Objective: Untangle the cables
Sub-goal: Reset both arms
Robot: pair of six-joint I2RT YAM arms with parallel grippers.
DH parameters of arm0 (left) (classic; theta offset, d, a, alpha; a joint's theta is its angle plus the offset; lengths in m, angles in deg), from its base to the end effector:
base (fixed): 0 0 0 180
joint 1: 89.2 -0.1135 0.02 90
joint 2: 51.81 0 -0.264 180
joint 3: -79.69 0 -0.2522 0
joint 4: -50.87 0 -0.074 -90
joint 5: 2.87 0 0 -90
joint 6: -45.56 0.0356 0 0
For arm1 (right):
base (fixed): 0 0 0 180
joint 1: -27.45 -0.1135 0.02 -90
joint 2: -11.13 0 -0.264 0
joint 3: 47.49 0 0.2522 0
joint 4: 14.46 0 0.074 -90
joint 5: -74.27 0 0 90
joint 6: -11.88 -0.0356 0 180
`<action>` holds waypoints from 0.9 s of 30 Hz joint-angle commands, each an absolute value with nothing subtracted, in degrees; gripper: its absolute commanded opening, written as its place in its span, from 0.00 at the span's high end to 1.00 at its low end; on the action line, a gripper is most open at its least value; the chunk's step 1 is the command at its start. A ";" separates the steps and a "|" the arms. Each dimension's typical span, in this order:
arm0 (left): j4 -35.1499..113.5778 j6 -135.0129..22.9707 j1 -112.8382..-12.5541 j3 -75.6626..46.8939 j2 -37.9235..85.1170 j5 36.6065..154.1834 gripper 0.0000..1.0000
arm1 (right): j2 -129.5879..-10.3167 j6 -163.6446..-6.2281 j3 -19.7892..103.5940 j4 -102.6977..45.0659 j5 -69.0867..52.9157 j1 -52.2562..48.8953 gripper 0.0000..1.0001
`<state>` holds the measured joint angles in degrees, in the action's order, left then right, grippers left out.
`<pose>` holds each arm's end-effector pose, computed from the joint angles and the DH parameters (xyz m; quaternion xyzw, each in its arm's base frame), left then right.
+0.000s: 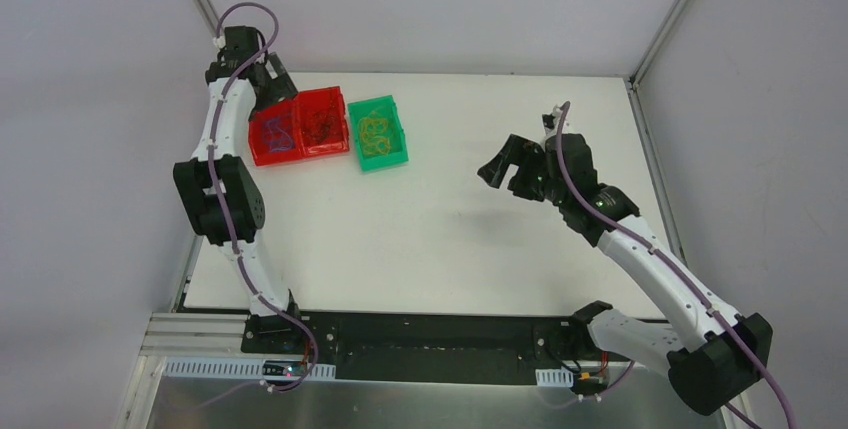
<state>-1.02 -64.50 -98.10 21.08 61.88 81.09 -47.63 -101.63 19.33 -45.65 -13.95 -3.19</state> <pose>0.4484 0.0740 0.3128 -0.2499 0.8855 0.0105 0.3915 0.2004 0.1200 0.3315 -0.0604 0.8323 0.2623 0.4846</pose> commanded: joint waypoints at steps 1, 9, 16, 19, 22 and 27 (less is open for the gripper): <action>-2.18 -66.85 -93.93 15.09 51.56 81.12 0.01 | -50.07 -103.53 21.92 -46.64 -12.95 -0.07 0.12; 7.95 -74.12 -81.89 -15.70 26.60 80.35 0.01 | -47.88 -107.26 23.19 -49.13 -18.27 2.65 0.09; 11.43 -77.29 -77.22 -34.59 3.12 80.91 0.01 | -35.52 -103.89 18.56 -49.99 -29.62 2.69 0.08; 11.72 -79.19 -76.58 -39.18 -4.67 80.23 0.01 | -29.29 -103.47 13.79 -49.06 -34.55 2.71 0.05; 12.88 -80.51 -76.25 -42.65 -11.06 79.28 0.01 | -24.67 -102.44 10.64 -48.81 -37.31 2.71 0.02; 14.00 -81.45 -75.84 -43.29 -14.38 78.61 0.01 | -21.60 -102.01 9.39 -49.11 -37.95 2.72 0.01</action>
<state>10.59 -79.38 -76.42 -42.94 -13.53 80.19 -22.74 -103.46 9.84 -49.61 -34.56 2.50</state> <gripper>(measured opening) 0.990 0.988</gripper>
